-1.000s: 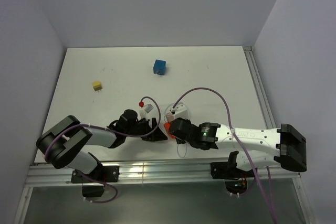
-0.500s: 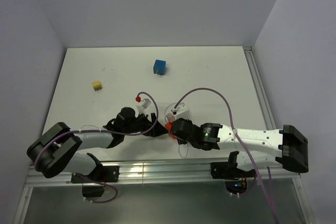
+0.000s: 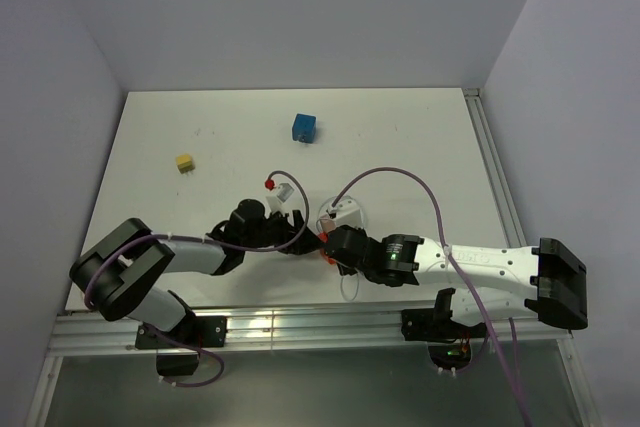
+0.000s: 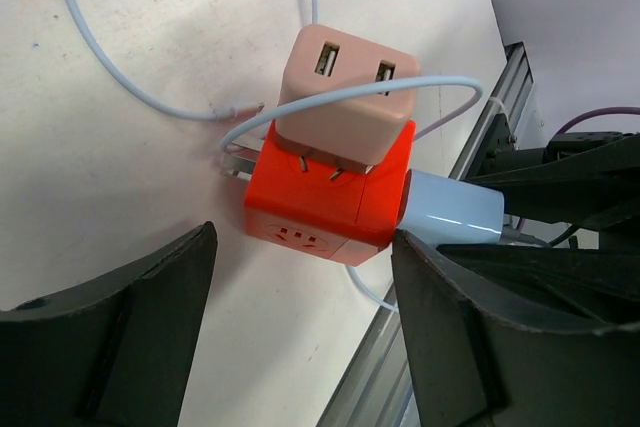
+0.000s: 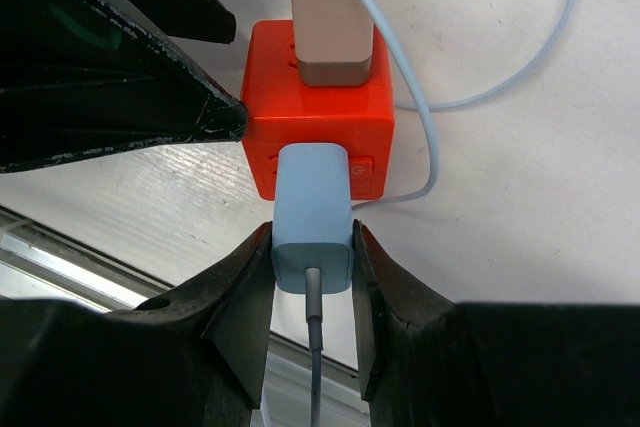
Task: Insert the plug
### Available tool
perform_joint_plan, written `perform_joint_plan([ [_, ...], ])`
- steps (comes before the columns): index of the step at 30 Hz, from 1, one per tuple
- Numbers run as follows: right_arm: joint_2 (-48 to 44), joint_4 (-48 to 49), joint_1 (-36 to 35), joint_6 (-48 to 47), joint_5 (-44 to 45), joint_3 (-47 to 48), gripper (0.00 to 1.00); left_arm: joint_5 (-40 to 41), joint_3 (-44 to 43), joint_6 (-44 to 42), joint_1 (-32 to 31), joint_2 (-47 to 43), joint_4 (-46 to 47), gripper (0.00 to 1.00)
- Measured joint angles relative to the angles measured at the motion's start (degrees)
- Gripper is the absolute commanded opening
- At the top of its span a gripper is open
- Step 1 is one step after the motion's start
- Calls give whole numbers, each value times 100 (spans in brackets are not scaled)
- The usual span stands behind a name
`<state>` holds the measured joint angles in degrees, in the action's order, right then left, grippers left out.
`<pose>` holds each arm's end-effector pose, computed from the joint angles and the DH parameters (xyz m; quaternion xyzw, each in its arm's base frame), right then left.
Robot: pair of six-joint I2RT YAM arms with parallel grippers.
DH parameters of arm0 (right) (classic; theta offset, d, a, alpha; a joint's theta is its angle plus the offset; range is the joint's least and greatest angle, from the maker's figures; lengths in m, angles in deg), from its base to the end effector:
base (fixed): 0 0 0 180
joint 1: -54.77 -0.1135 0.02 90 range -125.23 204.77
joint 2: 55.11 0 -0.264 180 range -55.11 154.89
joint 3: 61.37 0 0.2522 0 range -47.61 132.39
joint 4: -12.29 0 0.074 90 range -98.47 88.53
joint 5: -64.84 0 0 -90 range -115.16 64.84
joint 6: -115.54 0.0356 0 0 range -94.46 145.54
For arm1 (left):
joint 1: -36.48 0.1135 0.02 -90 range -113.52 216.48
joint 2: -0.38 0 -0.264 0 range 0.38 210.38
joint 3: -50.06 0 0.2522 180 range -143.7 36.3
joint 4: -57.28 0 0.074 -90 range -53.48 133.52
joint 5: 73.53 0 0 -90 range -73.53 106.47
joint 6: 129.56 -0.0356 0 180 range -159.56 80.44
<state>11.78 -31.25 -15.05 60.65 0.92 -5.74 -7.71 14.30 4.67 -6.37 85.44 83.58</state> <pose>0.0922 0.2056 0.2205 -0.2119 0.9067 0.1026 0.3500 0.1805 -0.1873 0.1437 0.1058 0.8167 -0.4984 0.2709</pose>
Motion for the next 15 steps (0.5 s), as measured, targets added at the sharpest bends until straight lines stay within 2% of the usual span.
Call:
perform_joint_plan([
  [15,0,0,0,0,0,0,0,-55,-129,-2,0,173,330,78],
])
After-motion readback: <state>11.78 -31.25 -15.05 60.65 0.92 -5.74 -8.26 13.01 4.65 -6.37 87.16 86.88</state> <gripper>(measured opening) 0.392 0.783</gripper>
